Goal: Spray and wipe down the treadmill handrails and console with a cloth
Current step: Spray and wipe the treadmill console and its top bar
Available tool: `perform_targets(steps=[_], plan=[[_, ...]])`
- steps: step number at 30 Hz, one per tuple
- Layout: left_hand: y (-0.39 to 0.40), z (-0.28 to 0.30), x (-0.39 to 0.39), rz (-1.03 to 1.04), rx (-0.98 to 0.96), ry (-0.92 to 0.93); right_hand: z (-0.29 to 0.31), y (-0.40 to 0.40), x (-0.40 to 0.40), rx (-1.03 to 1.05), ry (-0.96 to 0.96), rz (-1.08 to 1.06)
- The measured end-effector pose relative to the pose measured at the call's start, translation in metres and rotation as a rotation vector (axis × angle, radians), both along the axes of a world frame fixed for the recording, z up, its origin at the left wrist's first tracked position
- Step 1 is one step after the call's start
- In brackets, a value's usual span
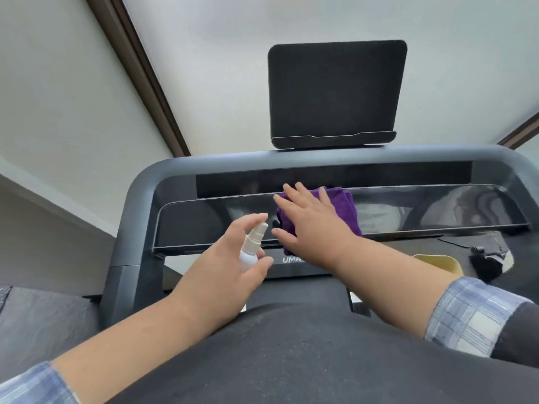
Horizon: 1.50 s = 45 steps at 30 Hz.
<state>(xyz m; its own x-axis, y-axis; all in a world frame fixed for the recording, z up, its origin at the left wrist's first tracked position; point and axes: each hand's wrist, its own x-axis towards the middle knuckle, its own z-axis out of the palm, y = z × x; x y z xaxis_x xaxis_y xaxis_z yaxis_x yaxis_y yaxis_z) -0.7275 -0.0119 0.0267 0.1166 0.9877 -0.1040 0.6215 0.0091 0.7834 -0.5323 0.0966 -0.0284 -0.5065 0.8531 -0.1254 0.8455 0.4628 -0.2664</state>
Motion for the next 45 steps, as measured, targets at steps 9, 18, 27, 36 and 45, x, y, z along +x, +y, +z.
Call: perform_targets(steps=[9, 18, 27, 36, 45], plan=[[0.012, -0.005, 0.022, -0.059, -0.025, 0.081, -0.028, -0.018, 0.011, 0.005, -0.068, -0.020], [0.031, -0.011, 0.074, -0.096, -0.040, 0.092, -0.030, 0.001, 0.050, 0.014, -0.119, -0.012], [0.052, -0.004, 0.157, -0.091, -0.058, 0.065, -0.035, 0.021, 0.133, -0.010, -0.081, -0.042], [0.059, -0.004, 0.222, -0.009, -0.079, 0.030, -0.024, 0.031, 0.272, -0.012, -0.166, -0.208], [0.056, -0.009, 0.261, 0.010, -0.086, 0.092, -0.030, 0.035, 0.206, -0.046, -0.159, -0.102]])
